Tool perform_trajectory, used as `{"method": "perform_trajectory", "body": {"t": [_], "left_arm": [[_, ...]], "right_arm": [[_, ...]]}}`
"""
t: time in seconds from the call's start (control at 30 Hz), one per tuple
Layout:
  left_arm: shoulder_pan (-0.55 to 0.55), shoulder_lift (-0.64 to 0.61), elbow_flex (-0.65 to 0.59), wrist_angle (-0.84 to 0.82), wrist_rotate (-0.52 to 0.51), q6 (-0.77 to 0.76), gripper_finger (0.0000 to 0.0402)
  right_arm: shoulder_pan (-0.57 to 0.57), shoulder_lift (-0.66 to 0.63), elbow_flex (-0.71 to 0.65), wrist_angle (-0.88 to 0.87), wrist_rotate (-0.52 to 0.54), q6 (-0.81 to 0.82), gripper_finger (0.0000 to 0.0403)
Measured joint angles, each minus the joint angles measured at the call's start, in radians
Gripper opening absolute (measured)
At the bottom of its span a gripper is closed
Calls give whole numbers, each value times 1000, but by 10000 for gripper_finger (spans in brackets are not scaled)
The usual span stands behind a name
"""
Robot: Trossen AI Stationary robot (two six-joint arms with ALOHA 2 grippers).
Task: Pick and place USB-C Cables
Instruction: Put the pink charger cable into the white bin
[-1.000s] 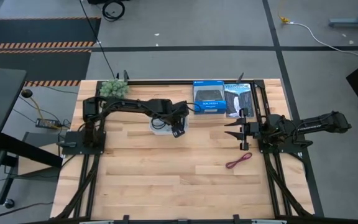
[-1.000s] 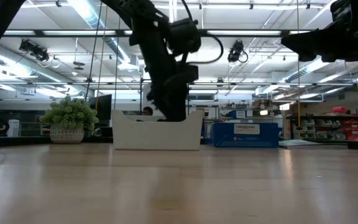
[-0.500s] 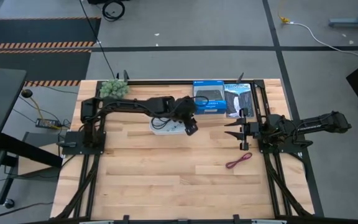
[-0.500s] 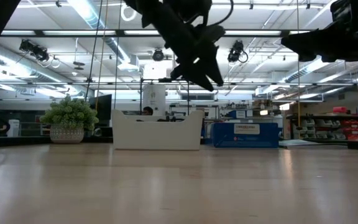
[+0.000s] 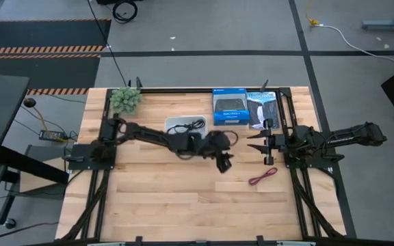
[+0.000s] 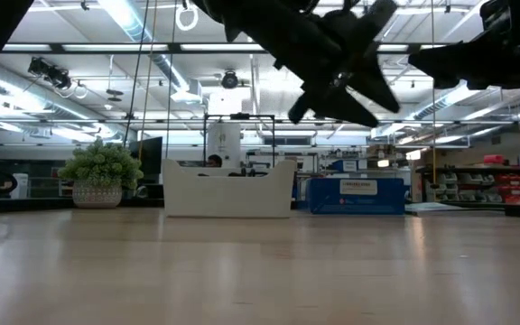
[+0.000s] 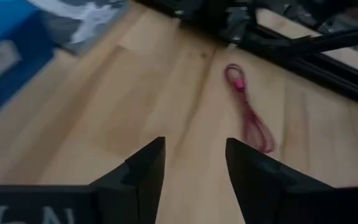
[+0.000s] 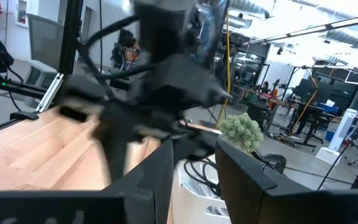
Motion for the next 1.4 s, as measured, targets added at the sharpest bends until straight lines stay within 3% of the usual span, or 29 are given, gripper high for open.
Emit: {"method": "perform_trajectory", "body": {"t": [0.23, 0.5, 0.7, 0.93, 1.1, 1.27, 1.4], "left_arm": [[-88, 137, 119, 89, -49, 23, 176], [-147, 339, 384, 79, -136, 209, 176], [-150, 464, 513, 79, -124, 263, 178], [-136, 504, 517, 92, -81, 236, 234], [-132, 506, 508, 101, -52, 360, 275], [-122, 552, 508, 247, -16, 394, 283], [-121, 556, 508, 257, -33, 445, 284]], "right_arm": [[0, 1, 0, 0, 1, 0, 128], [0, 1, 0, 1, 3, 0, 128], [0, 1, 0, 4, 2, 0, 128], [0, 1, 0, 4, 2, 0, 128], [0, 1, 0, 4, 2, 0, 128], [0, 1, 0, 4, 2, 0, 128], [0, 1, 0, 4, 2, 0, 128]]}}
